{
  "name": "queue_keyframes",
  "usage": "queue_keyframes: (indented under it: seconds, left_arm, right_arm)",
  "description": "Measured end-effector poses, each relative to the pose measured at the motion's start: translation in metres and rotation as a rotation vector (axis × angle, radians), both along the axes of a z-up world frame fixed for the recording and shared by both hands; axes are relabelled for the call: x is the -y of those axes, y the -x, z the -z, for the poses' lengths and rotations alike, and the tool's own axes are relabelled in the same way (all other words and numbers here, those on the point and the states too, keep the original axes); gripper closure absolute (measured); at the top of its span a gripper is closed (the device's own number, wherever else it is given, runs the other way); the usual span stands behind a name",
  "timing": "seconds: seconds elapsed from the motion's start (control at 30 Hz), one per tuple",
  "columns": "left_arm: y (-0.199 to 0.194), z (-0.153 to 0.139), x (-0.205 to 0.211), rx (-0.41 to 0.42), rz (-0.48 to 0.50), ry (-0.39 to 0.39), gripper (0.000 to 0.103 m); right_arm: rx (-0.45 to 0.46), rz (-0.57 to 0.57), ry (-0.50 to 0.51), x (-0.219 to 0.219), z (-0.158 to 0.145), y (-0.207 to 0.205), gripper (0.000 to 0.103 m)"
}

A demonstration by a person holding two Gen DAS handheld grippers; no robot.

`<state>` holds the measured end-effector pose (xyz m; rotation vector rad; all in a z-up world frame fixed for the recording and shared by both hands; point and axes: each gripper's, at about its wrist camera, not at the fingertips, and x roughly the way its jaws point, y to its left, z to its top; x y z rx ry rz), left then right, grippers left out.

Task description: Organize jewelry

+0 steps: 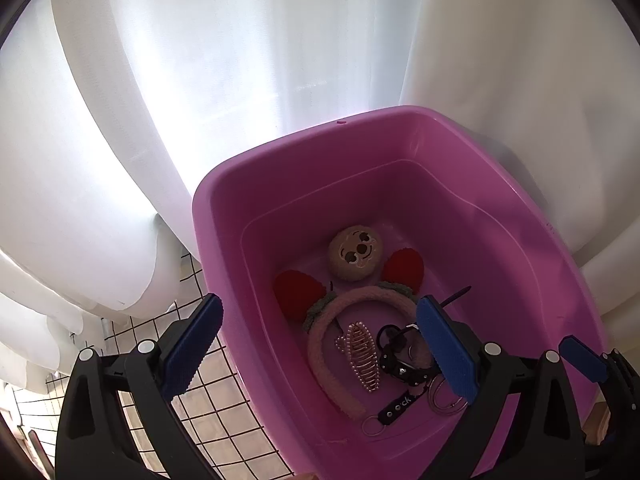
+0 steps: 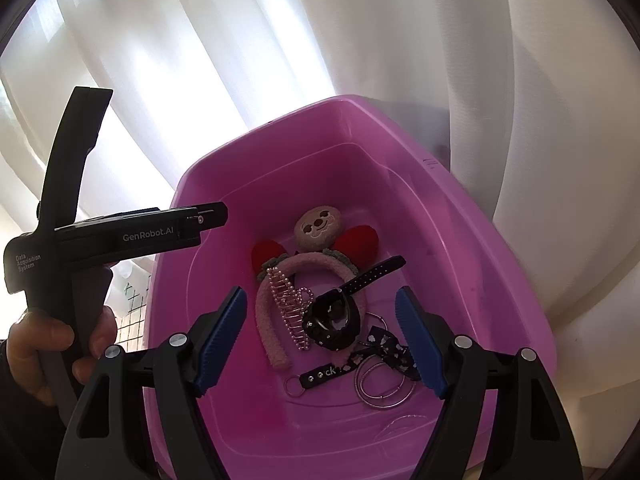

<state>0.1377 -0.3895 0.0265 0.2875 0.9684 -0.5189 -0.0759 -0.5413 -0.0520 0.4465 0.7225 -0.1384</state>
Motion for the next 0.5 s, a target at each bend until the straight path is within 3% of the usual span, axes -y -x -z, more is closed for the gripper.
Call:
queue_keyframes:
  seconds: [0.5]
  left_arm:
    - [-0.0018,-0.0043,-0.0044,-0.002,-0.015,0.024,0.007]
  right_arm:
    - [-0.003,-0.022,0.005,-0.0037,-0.0021,-0.0001,0.03]
